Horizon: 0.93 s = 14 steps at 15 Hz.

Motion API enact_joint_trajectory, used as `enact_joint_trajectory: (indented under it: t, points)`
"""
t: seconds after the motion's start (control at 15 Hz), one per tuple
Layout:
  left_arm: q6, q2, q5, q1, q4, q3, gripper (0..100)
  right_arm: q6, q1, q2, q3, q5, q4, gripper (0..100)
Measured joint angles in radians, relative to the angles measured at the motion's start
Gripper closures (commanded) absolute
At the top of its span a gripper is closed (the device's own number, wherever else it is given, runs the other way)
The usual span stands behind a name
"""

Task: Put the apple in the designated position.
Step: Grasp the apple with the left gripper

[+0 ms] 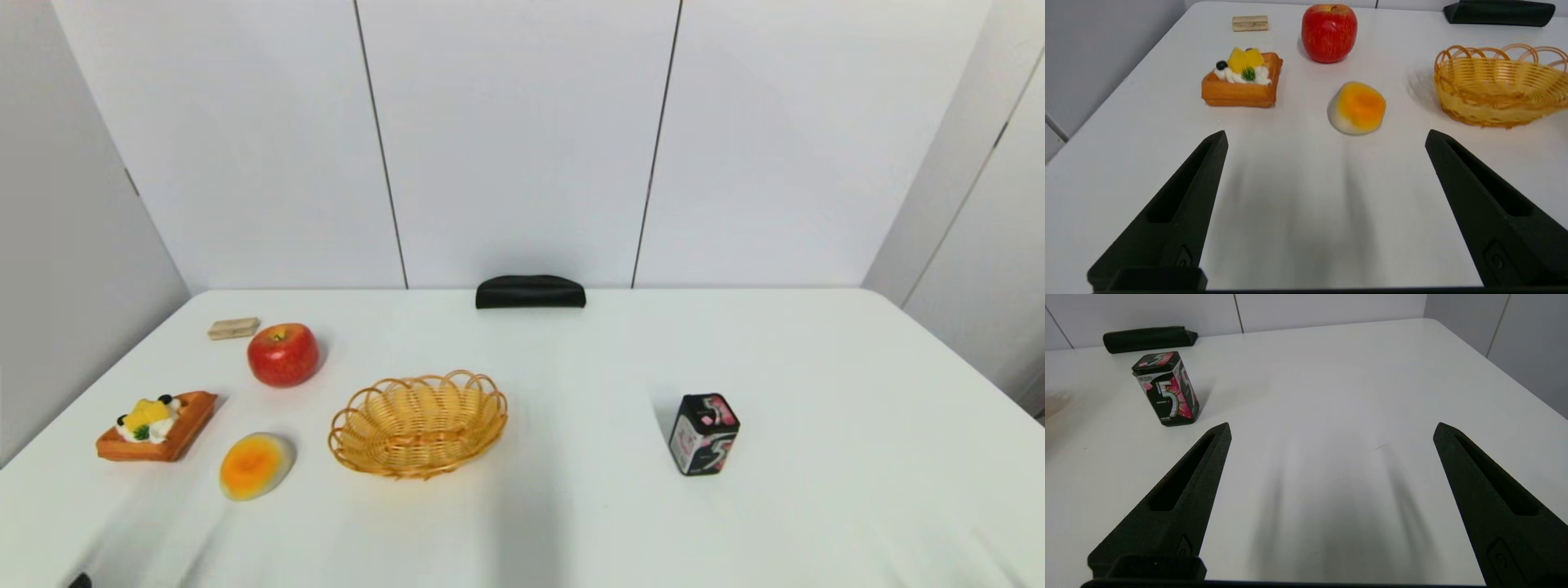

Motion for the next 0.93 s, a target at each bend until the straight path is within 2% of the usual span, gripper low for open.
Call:
enact_joint_trajectory:
  t: [0.53,0.93]
  points:
    - [-0.001,0.885,-0.002,-0.004,-0.156,-0.478,0,0.0,0.0,0.0,0.0,0.0,0.0,0]
    - [-0.001,1.408,-0.007,-0.046,-0.192,-0.849,0,0.0,0.0,0.0,0.0,0.0,0.0,0]
